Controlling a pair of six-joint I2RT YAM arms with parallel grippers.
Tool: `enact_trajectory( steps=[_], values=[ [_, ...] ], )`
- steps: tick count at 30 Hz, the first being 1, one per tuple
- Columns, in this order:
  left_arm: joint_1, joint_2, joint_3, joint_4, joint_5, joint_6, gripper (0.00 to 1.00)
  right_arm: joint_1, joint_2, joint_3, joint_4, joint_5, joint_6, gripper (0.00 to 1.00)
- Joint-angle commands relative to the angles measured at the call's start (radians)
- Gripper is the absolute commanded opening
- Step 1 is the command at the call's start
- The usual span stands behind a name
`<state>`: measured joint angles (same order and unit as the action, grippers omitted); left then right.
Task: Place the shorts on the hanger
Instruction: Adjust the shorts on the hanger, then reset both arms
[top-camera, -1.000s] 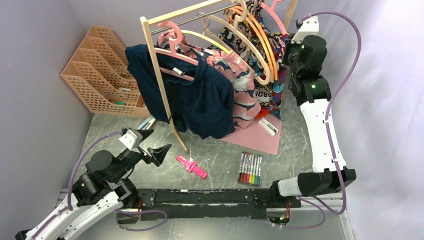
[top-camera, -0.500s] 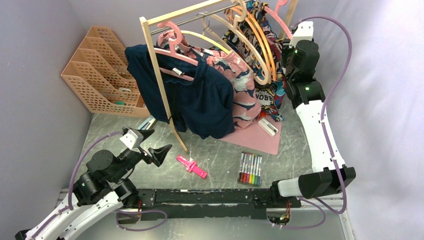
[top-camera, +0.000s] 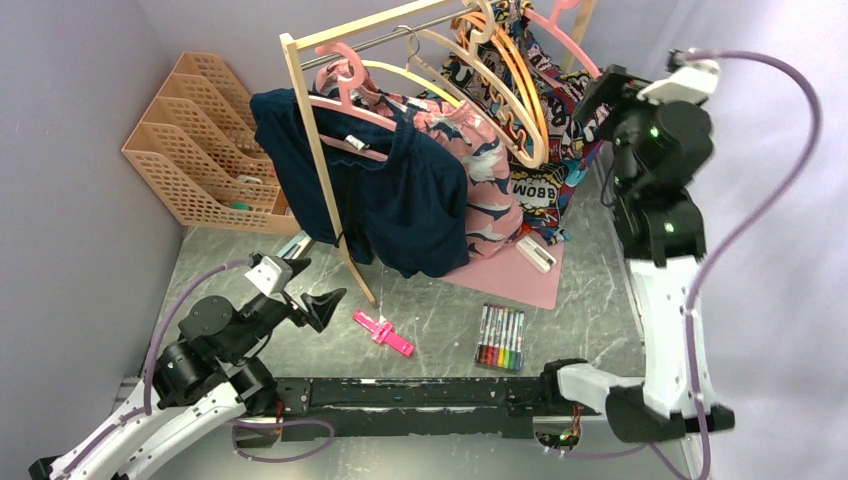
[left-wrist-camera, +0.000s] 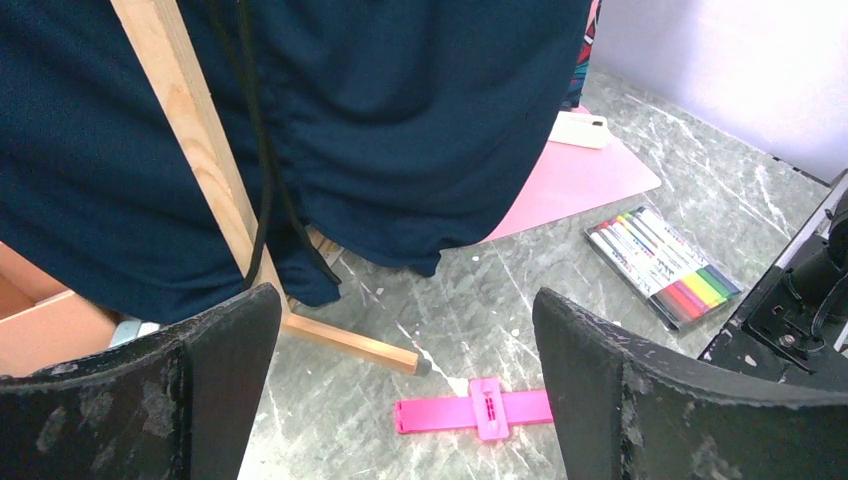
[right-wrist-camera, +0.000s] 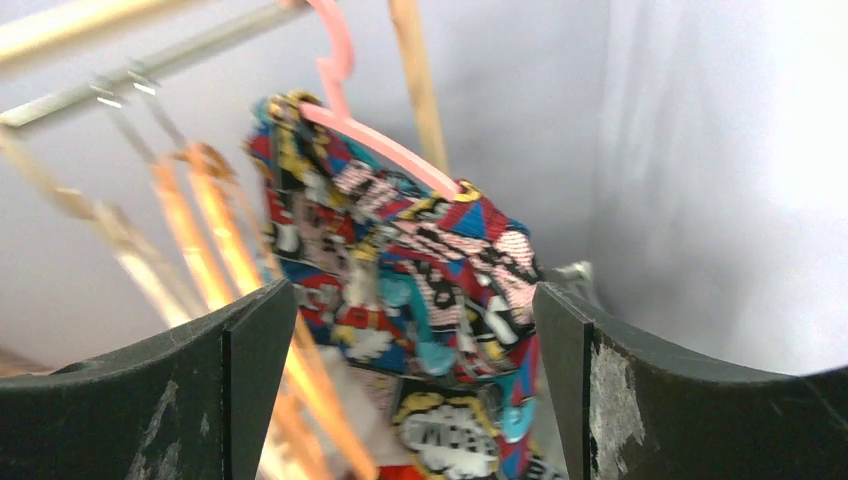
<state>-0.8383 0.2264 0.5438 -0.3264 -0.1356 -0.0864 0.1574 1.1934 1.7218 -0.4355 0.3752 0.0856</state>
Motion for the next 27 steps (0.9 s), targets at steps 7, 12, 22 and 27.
enact_trajectory(
  steps=[7, 12, 22, 27],
  values=[
    [0.007, 0.066, 0.038, -0.022, -0.110, -0.088, 1.00, -0.002, -0.386, -0.309, 0.023, -0.226, 0.306, 0.93],
    [0.008, 0.097, 0.070, -0.095, -0.217, -0.169, 0.99, -0.003, -0.577, -0.489, -0.058, 0.010, 0.381, 0.95],
    [0.007, 0.113, 0.107, -0.189, -0.429, -0.318, 0.99, 0.011, -0.705, -0.768, -0.213, 0.219, 0.617, 1.00],
    [0.007, 0.132, 0.113, -0.209, -0.468, -0.339, 0.99, 0.036, -0.720, -0.808, -0.168, 0.212, 0.569, 1.00]
  ],
)
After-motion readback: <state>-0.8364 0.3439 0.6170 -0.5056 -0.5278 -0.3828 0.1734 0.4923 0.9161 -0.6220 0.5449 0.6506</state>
